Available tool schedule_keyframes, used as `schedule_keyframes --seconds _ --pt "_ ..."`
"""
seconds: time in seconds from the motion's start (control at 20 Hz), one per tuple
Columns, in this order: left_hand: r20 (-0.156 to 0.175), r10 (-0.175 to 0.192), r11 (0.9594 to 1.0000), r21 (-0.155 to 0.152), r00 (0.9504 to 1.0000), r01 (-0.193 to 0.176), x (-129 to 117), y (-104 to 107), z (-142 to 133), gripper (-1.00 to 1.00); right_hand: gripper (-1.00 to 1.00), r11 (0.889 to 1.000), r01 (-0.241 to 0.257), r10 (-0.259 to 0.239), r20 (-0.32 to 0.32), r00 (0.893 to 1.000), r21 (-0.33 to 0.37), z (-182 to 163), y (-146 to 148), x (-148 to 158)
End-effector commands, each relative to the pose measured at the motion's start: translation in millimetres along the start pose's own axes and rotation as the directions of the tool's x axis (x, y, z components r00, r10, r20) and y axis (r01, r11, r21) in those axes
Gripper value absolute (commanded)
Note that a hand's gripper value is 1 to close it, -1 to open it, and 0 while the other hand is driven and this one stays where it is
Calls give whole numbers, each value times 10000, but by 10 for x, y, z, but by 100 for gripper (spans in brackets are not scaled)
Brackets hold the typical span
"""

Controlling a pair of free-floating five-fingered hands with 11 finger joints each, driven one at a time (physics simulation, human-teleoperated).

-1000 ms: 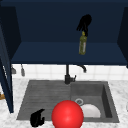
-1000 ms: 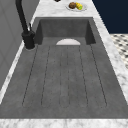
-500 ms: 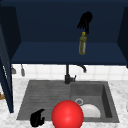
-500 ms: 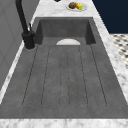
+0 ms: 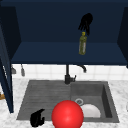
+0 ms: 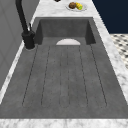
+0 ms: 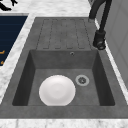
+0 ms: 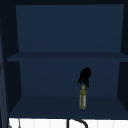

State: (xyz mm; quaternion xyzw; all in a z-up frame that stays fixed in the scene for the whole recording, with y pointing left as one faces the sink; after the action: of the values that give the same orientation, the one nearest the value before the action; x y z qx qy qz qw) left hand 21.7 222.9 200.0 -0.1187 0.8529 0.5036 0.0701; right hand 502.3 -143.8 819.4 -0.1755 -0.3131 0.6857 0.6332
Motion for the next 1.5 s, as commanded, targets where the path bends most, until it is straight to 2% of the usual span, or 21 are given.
schedule_keyframes --seconds 0.0,0.55,0.8,1.0,1.25,1.45 --pt "0 0 10000 0 10000 0 0 0 0 0 -100 9959 -840 854 -421 9955 340 -13 18 -37" --pt "0 0 10000 0 10000 0 0 0 0 0 -100 9909 -1330 1344 -1394 9811 195 -208 89 99" --pt "0 0 10000 0 10000 0 0 0 0 0 -100 9916 -1276 1232 -1419 9822 -220 -251 192 84" --pt "0 0 10000 0 10000 0 0 0 0 0 -100 9881 -1430 1332 -1497 9797 -567 -246 298 89" --pt "0 0 10000 0 10000 0 0 0 0 0 -100 9803 -1637 1449 -1609 9763 -1104 -246 373 102" --pt "0 0 10000 0 10000 0 0 0 0 0 -100 9746 -1793 1517 -1931 9694 -1345 -262 405 163"
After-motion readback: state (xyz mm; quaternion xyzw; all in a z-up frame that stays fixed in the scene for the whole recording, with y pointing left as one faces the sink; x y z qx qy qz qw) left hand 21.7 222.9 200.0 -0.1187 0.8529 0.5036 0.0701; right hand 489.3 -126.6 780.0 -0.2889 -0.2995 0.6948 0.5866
